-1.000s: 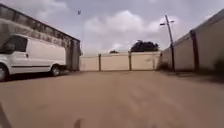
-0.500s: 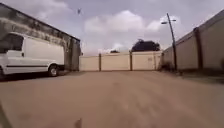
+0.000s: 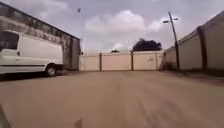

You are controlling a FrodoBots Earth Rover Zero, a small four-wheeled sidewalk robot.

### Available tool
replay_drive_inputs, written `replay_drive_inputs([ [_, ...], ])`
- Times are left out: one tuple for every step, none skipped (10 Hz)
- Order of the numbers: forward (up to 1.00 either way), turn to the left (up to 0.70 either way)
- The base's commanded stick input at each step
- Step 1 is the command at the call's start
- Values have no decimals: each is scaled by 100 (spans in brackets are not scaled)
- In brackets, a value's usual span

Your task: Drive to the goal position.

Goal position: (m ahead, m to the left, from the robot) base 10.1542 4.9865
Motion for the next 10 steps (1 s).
replay_drive_inputs([
  [70,0],
  [70,0],
  [70,-35],
  [70,-35],
  [70,-35],
  [70,-35],
  [70,-31],
  [70,-7],
  [70,0],
  [70,0],
])
